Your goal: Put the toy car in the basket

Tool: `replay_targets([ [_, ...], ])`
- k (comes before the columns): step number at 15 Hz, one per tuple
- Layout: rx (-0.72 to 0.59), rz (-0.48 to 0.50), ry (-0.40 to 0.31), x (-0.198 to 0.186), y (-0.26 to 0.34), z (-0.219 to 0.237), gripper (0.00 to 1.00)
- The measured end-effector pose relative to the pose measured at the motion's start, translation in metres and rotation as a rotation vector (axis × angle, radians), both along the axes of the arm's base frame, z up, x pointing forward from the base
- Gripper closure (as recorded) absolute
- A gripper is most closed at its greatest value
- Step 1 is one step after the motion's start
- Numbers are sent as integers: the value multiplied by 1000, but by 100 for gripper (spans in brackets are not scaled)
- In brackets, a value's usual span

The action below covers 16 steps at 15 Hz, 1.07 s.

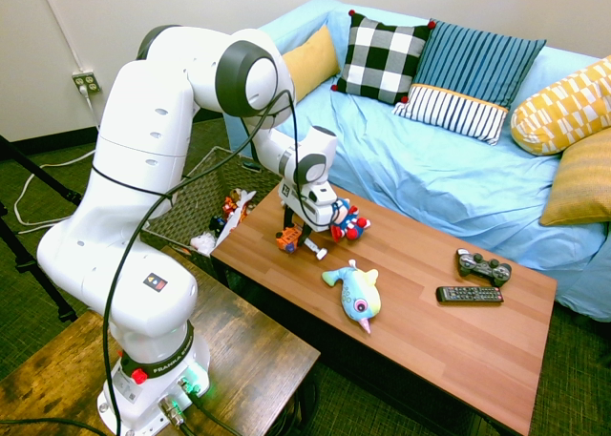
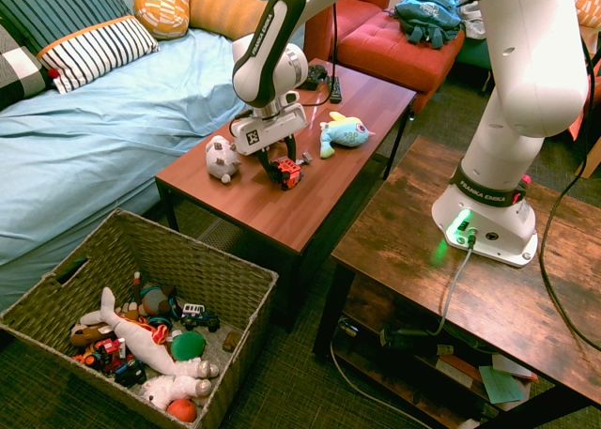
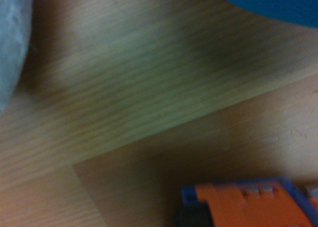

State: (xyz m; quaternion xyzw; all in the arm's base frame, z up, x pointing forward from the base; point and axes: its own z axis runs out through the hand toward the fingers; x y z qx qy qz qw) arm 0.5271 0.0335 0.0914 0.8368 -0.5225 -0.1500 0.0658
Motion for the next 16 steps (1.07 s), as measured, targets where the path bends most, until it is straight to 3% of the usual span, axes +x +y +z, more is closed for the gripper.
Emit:
replay_targets([
  [2,7,8,-67,-2,10,17,100],
  [5,19,54,-229,-16,44,77,100],
  [9,-73,250,-425,-27,155,217,100],
  [12,-88,443,-472,-68,275,337,100],
  [14,-92,552,-459,-96,348,370,100],
  [15,-98,584,-461,-99,371,371,0],
  [16,-90,598,-455,-91,387,369,0],
])
